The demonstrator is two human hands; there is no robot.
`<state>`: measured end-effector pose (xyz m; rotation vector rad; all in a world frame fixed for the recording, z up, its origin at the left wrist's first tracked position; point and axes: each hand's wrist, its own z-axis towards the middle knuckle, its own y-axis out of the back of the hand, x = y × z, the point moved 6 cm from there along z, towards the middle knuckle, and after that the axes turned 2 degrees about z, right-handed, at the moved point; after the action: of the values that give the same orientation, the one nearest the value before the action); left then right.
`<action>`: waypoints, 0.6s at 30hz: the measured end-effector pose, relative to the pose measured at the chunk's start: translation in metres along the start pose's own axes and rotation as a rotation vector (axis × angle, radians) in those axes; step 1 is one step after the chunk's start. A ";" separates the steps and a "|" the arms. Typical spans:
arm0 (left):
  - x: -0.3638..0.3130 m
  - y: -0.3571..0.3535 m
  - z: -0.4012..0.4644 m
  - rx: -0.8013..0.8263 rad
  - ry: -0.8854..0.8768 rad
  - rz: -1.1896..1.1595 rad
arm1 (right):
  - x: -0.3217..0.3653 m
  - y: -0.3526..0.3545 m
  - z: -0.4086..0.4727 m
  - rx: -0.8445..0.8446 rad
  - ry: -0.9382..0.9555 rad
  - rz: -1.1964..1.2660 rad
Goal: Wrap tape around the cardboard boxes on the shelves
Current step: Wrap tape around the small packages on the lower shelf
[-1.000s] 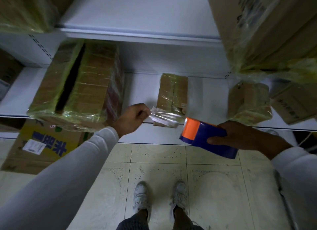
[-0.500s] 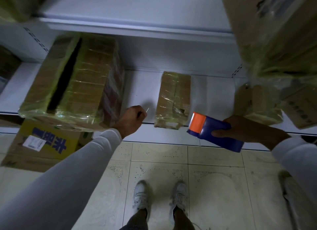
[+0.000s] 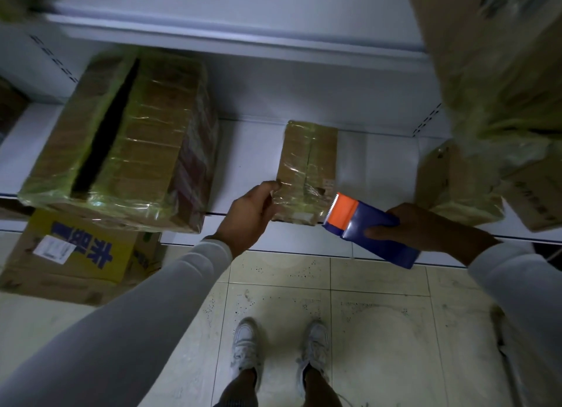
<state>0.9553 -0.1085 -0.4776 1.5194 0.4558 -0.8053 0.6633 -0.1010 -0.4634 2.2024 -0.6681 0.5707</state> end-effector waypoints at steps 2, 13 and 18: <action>0.000 0.000 0.005 0.021 -0.027 0.028 | -0.001 -0.002 0.002 0.011 -0.003 -0.002; -0.010 0.021 0.009 0.038 -0.117 0.407 | 0.002 -0.007 -0.004 0.009 0.001 -0.005; -0.058 -0.014 0.027 0.255 -0.595 0.503 | 0.010 -0.019 0.000 0.051 0.000 -0.015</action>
<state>0.9002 -0.1231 -0.4450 1.4455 -0.4688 -0.8786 0.6830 -0.0928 -0.4673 2.2531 -0.6429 0.5861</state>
